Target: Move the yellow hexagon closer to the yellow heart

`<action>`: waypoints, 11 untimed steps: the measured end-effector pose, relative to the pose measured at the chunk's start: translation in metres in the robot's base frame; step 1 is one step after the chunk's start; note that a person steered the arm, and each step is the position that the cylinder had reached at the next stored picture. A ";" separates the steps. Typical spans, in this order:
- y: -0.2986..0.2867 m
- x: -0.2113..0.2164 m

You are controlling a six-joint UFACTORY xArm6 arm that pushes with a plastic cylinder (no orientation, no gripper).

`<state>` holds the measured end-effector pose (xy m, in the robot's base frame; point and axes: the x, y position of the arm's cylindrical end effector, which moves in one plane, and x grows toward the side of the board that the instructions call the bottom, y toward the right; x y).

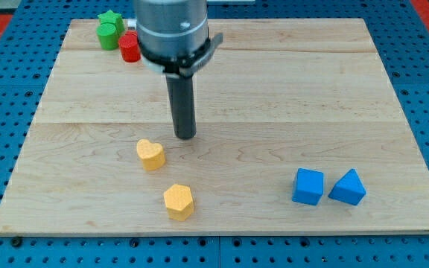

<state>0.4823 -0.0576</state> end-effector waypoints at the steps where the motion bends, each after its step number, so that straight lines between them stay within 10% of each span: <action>1: -0.086 0.032; 3: -0.133 0.051; 7: 0.105 0.082; 11: -0.084 0.100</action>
